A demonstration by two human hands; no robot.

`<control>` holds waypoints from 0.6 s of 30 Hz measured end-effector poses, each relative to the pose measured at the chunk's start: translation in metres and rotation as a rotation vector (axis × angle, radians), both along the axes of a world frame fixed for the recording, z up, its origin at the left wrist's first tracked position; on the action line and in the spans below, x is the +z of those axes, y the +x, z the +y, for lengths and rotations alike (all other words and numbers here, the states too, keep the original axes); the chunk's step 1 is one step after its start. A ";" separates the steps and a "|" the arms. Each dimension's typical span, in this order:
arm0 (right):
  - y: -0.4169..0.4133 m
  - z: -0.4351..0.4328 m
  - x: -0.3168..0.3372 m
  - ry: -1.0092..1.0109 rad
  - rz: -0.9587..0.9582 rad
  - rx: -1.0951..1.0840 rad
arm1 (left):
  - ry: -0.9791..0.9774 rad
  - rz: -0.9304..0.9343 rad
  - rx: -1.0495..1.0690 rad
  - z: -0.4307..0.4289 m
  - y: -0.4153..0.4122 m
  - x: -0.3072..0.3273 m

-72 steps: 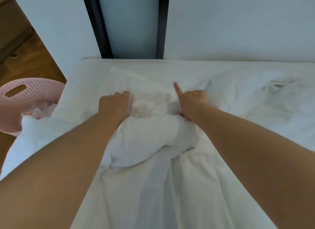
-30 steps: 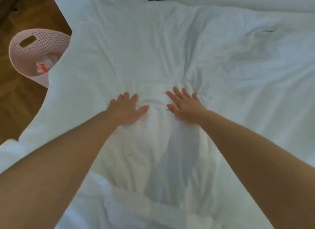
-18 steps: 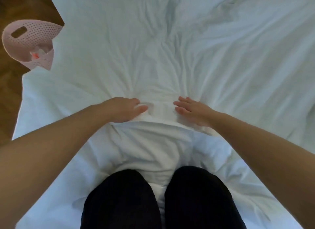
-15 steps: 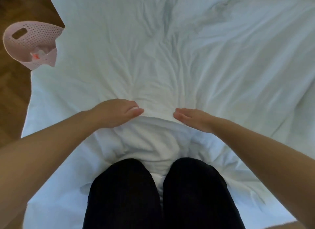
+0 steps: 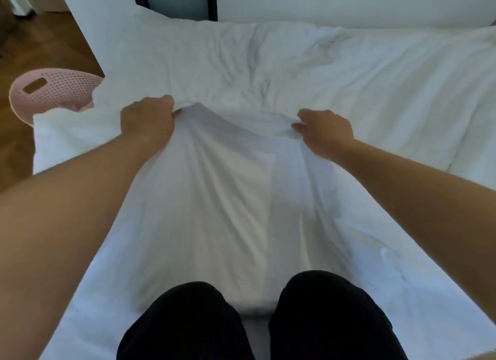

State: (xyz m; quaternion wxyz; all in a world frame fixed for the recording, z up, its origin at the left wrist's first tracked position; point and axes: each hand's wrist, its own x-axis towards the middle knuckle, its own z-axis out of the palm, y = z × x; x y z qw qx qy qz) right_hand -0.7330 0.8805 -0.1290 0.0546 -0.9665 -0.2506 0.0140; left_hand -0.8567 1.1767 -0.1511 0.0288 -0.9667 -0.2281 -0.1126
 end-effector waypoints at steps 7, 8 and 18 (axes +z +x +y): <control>0.074 0.089 -0.004 -0.001 -0.259 -0.030 | 0.066 0.006 0.216 0.039 0.043 0.013; 0.071 0.093 -0.024 -0.037 -0.202 -0.023 | 0.042 0.084 0.222 0.037 0.041 -0.007; 0.084 0.113 -0.169 -0.171 0.059 0.116 | -0.032 0.335 0.257 0.034 0.061 -0.148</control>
